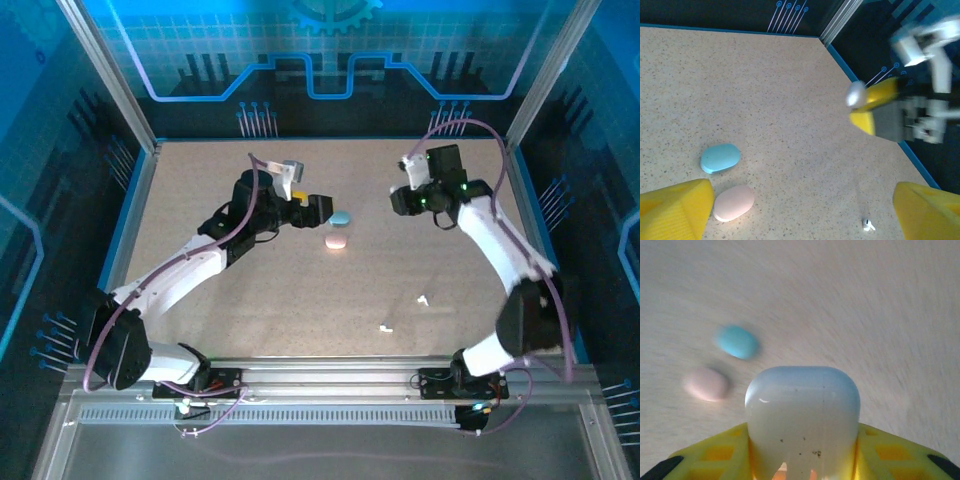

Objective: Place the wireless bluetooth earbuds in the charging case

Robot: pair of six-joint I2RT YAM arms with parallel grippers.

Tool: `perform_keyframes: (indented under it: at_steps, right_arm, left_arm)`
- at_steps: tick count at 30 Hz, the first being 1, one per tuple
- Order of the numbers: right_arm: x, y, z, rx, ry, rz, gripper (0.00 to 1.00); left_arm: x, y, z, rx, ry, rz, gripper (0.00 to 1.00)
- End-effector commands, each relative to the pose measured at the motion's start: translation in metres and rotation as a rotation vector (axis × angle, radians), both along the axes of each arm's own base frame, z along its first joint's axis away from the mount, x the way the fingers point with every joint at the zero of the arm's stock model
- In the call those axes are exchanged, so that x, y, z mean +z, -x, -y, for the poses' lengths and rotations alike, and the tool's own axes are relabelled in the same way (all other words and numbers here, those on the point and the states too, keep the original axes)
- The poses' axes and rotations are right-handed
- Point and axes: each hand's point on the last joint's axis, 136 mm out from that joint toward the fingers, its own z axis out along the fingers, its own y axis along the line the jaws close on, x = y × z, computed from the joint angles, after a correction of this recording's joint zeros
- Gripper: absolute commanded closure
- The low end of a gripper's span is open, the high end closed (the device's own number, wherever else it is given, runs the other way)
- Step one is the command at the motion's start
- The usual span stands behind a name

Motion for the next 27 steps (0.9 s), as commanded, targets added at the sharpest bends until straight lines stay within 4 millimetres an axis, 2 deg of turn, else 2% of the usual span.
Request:
perform_keyframes:
  at_steps: [1,6,9,13,21,27]
  right_arm:
    - [0.042,0.028,-0.047,0.298,0.051,0.281,0.57]
    - [0.073,0.071,-0.076,0.529,0.155,0.547,0.57]
    - [0.081,0.085,-0.085,0.600,0.192,0.629,0.56]
    - [0.082,0.088,-0.090,0.618,0.206,0.623,0.56]
    - [0.083,0.088,-0.099,0.632,0.209,0.621,0.55]
    - [0.085,0.088,-0.101,0.626,0.198,0.621,0.54]
  left_arm:
    - [0.040,0.009,0.009,-0.082,0.089,0.036,0.11]
    - [0.061,0.024,0.027,-0.223,0.157,0.068,0.16]
    - [0.071,0.033,0.033,-0.284,0.189,0.087,0.17]
    - [0.073,0.043,0.043,-0.356,0.197,0.093,0.21]
    - [0.062,0.056,0.062,-0.438,0.146,0.069,0.31]
    - [0.053,0.056,0.070,-0.459,0.122,0.047,0.37]
